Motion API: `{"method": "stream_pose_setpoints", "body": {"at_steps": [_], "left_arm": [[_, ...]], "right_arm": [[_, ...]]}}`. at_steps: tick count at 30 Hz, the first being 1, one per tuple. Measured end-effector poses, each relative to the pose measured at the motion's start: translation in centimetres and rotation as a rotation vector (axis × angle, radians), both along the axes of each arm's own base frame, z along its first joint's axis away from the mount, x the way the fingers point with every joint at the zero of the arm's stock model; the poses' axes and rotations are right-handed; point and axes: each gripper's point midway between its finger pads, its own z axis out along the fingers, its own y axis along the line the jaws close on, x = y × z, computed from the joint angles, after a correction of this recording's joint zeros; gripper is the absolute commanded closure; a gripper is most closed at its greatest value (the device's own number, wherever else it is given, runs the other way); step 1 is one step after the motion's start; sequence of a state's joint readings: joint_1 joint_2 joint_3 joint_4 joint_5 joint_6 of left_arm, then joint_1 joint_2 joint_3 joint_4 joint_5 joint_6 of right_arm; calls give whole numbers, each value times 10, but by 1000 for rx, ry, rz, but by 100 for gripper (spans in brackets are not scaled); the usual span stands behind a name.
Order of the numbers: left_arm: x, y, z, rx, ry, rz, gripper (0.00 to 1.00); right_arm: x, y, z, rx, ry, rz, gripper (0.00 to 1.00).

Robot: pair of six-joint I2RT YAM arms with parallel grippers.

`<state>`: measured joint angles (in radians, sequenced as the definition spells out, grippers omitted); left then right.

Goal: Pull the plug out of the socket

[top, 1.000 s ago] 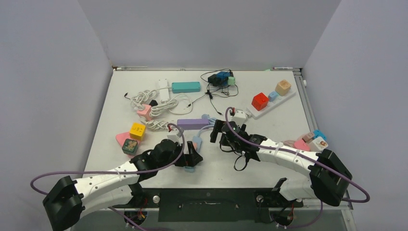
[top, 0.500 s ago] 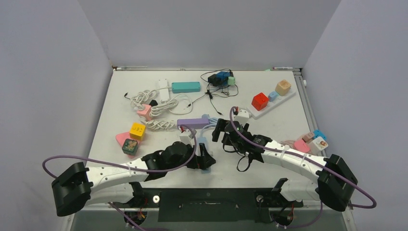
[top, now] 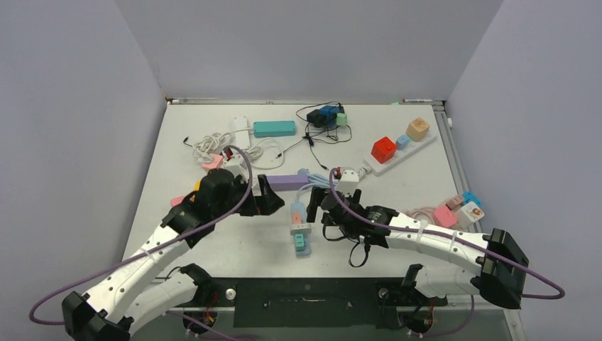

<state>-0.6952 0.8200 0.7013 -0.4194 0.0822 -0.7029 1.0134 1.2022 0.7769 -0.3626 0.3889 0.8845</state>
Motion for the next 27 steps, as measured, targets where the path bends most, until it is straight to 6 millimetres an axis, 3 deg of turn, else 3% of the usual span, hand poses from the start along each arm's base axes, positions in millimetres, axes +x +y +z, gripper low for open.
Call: {"method": "stream_pose_setpoints", "body": {"at_steps": [4, 9, 13, 16, 21, 27], "left_arm": [[34, 8, 16, 47, 15, -12, 4], [61, -3, 6, 105, 47, -68, 4], [82, -8, -5, 124, 54, -72, 4], [92, -6, -11, 131, 46, -62, 4], [97, 8, -24, 149, 41, -33, 4], [98, 7, -23, 146, 26, -44, 4]], "right_arm": [[-21, 14, 5, 40, 4, 23, 4], [-56, 34, 11, 108, 5, 60, 10], [-91, 50, 0, 72, 20, 107, 18], [-106, 61, -7, 16, 27, 122, 23], [-103, 73, -9, -53, 11, 93, 33], [-85, 72, -19, -145, 5, 50, 40]]}}
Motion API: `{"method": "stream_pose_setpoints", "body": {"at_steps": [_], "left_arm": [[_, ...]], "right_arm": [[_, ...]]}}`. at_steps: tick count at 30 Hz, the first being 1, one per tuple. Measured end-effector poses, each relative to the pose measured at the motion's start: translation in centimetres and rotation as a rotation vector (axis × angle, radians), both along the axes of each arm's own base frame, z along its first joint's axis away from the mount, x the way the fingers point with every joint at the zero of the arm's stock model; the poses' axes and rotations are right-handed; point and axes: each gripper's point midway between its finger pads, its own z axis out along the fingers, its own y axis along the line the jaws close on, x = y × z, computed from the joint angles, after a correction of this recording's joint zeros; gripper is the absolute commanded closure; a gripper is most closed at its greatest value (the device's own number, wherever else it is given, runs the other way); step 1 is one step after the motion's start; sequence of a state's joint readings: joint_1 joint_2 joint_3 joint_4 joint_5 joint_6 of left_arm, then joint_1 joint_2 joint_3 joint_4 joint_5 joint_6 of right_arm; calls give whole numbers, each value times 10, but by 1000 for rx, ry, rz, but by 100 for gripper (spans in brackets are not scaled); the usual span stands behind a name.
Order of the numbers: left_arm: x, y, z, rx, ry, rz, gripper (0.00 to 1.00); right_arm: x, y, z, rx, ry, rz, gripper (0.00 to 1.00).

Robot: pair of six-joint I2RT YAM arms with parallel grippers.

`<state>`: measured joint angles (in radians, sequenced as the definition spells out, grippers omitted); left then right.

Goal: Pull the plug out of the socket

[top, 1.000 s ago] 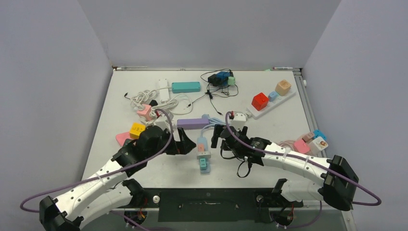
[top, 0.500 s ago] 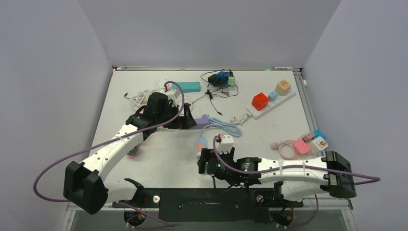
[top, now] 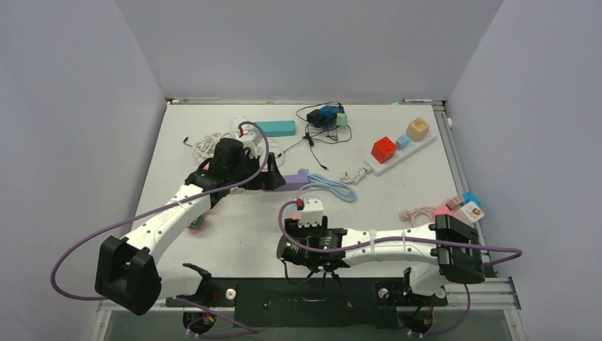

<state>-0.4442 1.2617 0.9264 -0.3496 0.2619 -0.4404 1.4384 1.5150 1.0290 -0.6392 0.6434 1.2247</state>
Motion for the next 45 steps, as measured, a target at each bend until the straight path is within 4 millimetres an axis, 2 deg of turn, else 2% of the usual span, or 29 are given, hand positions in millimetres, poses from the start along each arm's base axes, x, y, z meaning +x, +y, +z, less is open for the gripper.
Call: {"method": "stream_pose_setpoints", "body": {"at_steps": [6, 12, 18, 23, 27, 37, 40, 45], "left_arm": [[-1, -6, -1, -18, 9, -26, 4], [-3, -12, -11, -8, 35, -44, 4], [-5, -15, -25, 10, 73, -56, 4], [-5, -16, -28, 11, 83, -59, 4], [-6, -17, -28, 6, 87, -67, 4], [-14, -27, -39, 20, 117, -101, 4], [-17, -31, -42, 23, 127, -117, 4], [-21, -34, -48, 26, 150, -131, 4]], "right_arm": [[21, -9, -10, -53, 7, -29, 46], [29, -10, -19, -98, 1, -17, 49], [31, -1, -22, -127, -3, 22, 49], [28, 3, -30, -138, 16, 43, 48], [27, 4, -32, -141, 24, 51, 56], [23, 5, -37, -137, 41, 65, 63], [22, 5, -40, -137, 49, 70, 70], [22, 7, -40, -146, 35, 87, 94]]}}
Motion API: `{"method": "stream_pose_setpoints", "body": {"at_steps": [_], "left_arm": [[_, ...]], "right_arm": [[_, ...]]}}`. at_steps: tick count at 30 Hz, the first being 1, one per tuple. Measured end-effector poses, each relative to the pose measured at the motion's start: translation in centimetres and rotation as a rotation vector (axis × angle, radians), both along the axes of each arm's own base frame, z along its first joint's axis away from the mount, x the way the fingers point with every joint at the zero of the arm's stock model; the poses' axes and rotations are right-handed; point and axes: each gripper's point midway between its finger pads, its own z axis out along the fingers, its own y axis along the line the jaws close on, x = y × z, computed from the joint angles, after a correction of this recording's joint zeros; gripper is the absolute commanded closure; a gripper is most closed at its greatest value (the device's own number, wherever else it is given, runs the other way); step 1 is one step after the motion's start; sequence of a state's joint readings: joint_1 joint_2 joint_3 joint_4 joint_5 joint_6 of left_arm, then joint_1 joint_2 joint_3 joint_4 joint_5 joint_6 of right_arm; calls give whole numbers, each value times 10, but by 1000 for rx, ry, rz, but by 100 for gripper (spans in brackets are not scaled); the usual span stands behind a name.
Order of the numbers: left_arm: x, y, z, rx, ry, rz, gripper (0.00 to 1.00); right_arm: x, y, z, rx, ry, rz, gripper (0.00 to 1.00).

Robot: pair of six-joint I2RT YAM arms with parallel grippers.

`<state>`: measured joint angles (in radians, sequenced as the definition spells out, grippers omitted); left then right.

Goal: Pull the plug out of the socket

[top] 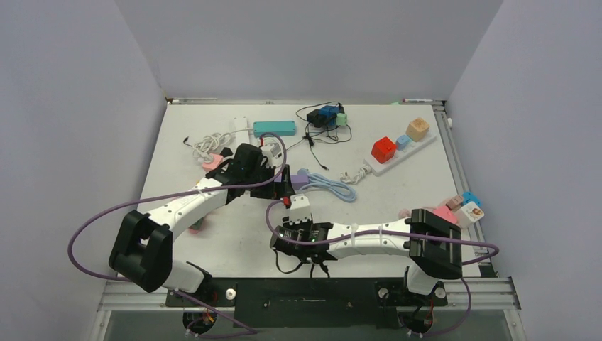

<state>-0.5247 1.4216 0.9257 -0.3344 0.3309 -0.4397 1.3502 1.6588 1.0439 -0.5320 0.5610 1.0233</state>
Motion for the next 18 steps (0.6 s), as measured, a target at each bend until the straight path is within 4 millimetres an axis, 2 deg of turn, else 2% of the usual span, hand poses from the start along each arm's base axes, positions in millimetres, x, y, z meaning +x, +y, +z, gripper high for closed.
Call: {"method": "stream_pose_setpoints", "body": {"at_steps": [5, 12, 18], "left_arm": [[-1, 1, -1, 5, 6, 0, 4], [-3, 0, -2, 8, 8, -6, 4], [-10, -4, -10, 24, 33, -31, 4]], "right_arm": [[3, 1, 0, -15, -59, 89, 95], [4, 6, 3, -35, -145, 304, 95], [9, -15, 2, -89, -175, 415, 95]]}}
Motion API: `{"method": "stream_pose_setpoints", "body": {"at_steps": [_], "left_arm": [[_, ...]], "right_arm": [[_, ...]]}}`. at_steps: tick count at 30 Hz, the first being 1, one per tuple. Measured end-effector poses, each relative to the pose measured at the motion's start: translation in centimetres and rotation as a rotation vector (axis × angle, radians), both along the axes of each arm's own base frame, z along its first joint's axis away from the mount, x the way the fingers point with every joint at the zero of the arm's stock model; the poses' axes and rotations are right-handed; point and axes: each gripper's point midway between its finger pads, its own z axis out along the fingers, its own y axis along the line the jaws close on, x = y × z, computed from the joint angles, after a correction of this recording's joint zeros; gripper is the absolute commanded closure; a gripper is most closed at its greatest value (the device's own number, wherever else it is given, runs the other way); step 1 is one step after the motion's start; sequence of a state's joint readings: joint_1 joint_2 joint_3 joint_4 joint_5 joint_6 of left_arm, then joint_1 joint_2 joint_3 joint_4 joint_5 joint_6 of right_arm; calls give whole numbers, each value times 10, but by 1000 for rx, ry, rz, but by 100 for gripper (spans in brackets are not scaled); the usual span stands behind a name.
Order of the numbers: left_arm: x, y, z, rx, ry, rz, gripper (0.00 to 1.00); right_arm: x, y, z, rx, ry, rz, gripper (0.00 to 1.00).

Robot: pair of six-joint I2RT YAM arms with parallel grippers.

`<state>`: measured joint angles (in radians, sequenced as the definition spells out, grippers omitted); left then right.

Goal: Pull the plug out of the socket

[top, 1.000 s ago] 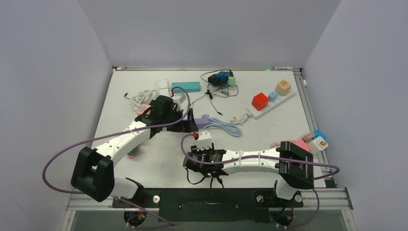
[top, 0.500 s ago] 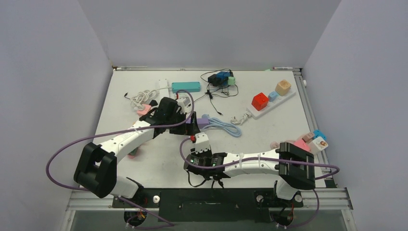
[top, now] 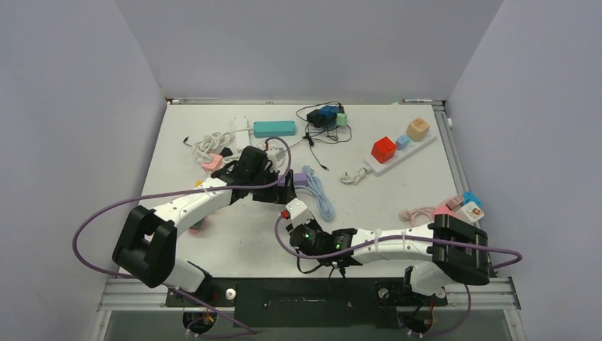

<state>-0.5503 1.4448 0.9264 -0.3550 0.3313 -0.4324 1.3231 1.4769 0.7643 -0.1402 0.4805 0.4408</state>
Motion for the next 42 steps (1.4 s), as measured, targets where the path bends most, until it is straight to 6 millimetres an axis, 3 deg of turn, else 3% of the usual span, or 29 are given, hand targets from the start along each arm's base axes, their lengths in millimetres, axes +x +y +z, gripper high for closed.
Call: {"method": "stream_pose_setpoints", "body": {"at_steps": [13, 25, 28, 33, 42], "left_arm": [[-27, -20, -32, 26, 132, -71, 0], [-31, -25, -47, 17, 212, -44, 30], [-34, -28, -50, 2, 242, -47, 38], [-35, -32, -49, -15, 256, -50, 50], [-34, -36, -47, -28, 267, -51, 71]], "right_arm": [[12, -1, 0, -31, -58, -16, 95], [15, 0, 0, -13, -69, -48, 94], [15, 0, 0, -13, -72, -54, 86], [16, 3, 0, -12, -75, -65, 62], [14, 2, 0, -25, -57, -87, 45]]}}
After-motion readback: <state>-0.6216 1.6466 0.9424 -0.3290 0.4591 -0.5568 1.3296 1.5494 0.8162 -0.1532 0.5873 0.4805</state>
